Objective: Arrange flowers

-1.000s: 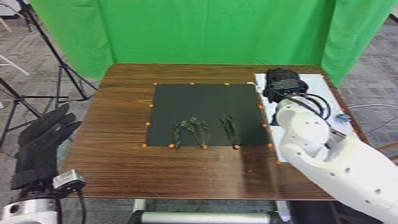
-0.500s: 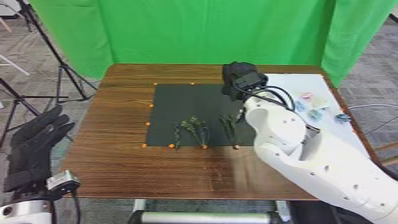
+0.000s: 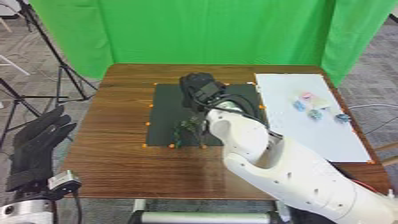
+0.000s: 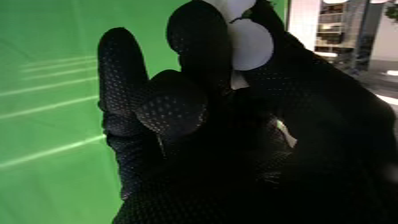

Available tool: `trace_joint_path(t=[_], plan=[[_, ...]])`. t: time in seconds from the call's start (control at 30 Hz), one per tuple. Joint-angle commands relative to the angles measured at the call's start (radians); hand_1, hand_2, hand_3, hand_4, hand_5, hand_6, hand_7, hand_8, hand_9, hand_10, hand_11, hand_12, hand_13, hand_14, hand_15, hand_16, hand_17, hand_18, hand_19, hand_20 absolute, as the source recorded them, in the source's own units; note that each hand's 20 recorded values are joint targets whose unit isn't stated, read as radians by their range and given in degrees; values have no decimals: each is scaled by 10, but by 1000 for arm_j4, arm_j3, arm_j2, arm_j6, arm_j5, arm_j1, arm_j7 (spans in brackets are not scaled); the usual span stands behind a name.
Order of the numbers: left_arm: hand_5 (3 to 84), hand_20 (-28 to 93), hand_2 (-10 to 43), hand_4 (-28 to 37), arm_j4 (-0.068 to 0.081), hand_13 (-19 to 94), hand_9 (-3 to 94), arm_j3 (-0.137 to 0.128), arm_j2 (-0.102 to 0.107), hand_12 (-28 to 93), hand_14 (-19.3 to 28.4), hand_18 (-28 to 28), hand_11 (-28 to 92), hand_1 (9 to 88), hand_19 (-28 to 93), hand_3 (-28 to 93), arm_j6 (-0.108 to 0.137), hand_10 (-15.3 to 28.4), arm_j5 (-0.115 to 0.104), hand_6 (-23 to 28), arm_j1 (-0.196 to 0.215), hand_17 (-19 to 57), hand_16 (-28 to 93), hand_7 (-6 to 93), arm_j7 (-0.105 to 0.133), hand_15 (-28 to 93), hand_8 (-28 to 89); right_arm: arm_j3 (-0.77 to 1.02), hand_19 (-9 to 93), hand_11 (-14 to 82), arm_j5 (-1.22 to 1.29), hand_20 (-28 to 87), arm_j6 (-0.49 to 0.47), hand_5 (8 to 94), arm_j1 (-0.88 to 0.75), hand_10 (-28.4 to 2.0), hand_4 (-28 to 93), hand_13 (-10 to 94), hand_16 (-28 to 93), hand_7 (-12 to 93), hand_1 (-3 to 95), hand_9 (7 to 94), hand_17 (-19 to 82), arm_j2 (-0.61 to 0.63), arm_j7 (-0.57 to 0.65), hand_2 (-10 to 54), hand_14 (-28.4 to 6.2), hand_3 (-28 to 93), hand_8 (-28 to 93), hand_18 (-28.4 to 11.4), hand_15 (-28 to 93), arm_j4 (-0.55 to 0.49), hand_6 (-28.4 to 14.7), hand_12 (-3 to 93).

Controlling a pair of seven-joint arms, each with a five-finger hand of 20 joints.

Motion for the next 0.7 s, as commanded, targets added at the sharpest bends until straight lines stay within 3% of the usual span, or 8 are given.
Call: trace_joint_path(t=[0.03,0.33,0.37,0.7], plan=[[378,35,43,-216,18,212,317,16,-48,64,249,205,368,258,557,830,-52,184,50,93,-49,-106,-166,168,-45,613,-110,22,922,455,-74,-105,-15,777,-79,-120,-283,769,272,272,532,783,407,-107,-61,-11,-67,754,151,-192,755,47,-45,345],[374,35,43,-213,46,215,316,46,-70,61,242,203,370,258,555,833,-94,178,78,87,-117,-104,-165,173,-69,608,-114,67,919,454,-166,-100,-46,777,-184,-119,-283,772,272,273,529,786,405,-237,-114,-13,-67,760,150,-193,753,117,-44,344],[373,35,43,-213,47,216,315,47,-75,60,242,203,370,258,555,833,-97,177,85,87,-125,-103,-165,175,-78,608,-114,65,919,454,-164,-99,-46,778,-187,-119,-283,772,273,272,528,787,405,-243,-112,-13,-67,760,149,-193,753,122,-44,344],[379,40,45,-219,57,223,324,58,-86,59,245,204,370,254,555,835,-114,180,95,90,-153,-104,-162,174,-82,610,-120,75,917,460,-202,-95,-59,782,-214,-120,-283,772,272,270,531,786,400,-272,-120,-13,-67,753,144,-192,753,167,-43,338]])
